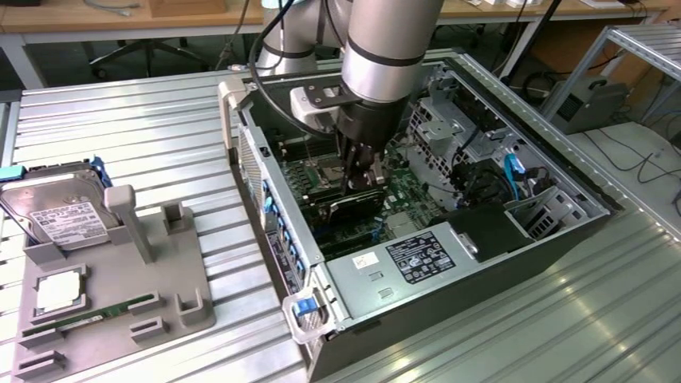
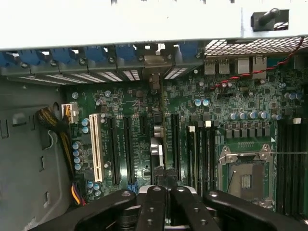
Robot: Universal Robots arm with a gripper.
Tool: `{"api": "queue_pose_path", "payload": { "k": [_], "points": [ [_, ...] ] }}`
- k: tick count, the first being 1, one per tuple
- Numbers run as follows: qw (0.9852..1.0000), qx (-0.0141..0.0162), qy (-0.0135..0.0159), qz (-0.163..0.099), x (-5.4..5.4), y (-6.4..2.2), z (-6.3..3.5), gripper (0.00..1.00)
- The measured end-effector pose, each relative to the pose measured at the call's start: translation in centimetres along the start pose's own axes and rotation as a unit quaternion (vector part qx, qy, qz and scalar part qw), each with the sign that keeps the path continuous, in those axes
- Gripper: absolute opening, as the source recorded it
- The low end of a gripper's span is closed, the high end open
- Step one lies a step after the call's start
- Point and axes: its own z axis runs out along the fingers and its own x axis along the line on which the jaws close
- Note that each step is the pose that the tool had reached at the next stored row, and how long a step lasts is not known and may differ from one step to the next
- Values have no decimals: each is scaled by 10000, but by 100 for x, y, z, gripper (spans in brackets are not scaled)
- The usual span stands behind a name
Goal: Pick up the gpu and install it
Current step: 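Press down on the gpu until it lock into place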
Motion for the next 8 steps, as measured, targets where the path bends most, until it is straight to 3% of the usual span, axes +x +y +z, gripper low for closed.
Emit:
{"api": "queue_pose_path", "payload": {
  "k": [8],
  "points": [
    [10000, 0, -1, 0, -52, 10, 35, 11]
  ]
}}
